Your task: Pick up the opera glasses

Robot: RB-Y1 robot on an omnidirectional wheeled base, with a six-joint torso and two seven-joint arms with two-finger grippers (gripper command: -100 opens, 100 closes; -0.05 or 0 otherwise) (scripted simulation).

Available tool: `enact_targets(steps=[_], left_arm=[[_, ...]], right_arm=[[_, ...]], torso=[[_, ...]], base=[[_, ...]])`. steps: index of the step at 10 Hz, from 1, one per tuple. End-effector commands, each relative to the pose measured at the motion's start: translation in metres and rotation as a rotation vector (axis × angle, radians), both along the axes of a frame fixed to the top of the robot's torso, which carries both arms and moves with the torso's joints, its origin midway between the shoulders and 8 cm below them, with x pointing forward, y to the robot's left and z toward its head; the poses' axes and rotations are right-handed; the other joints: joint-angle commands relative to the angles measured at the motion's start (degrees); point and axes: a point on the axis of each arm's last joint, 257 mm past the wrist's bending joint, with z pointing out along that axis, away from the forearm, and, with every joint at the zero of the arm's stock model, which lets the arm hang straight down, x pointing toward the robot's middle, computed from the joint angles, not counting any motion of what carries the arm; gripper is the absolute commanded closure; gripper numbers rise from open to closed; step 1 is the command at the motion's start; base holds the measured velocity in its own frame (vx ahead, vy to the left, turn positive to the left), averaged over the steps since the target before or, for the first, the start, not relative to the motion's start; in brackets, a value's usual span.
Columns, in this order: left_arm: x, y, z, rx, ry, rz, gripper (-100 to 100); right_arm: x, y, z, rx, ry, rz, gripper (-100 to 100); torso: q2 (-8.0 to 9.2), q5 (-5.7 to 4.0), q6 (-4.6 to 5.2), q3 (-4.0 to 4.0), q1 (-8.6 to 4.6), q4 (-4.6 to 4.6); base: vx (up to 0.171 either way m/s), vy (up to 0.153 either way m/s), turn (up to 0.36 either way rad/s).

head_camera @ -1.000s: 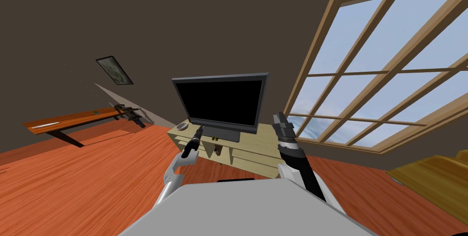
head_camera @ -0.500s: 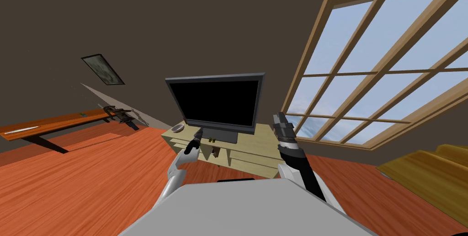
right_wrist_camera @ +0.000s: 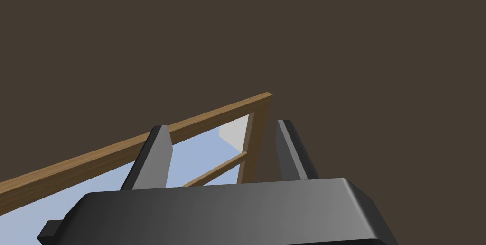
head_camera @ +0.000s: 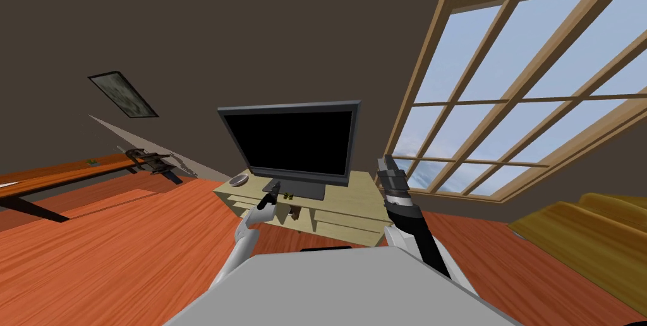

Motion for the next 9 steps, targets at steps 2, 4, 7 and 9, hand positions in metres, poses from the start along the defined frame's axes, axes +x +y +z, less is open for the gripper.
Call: enact_targets(steps=[2, 4, 7, 9], left_arm=[[-0.007, 0.006, -0.026, -0.022, 0.086, 0.027, -100], [-0.012, 0.01, -0.041, -0.035, 0.138, 0.043, -100], [-0.023, 0.018, -0.066, -0.059, 0.232, 0.074, -100], [-0.03, 0.025, -0.081, -0.076, 0.303, 0.1, -100]], right_arm=[[0.0, 0.0, 0.0, 0.0, 0.0, 0.0, 0], [0.0, 0.0, 0.0, 0.0, 0.0, 0.0, 0], [0.0, 0.0, 0.0, 0.0, 0.0, 0.0, 0], [0.0, 0.0, 0.0, 0.0, 0.0, 0.0, 0]], torso=[[-0.04, -0.01, 0.01, -0.02, -0.08, -0.01], [0.0, -0.01, 0.0, 0.0, -0.03, 0.0], [0.01, -0.02, 0.0, 0.01, -0.05, 0.01], [0.03, -0.01, -0.01, 0.02, 0.0, 0.01]], base=[[0.032, -0.056, -0.063], [0.025, -0.035, -0.036], [0.023, -0.041, -0.052], [0.027, -0.042, -0.058]])
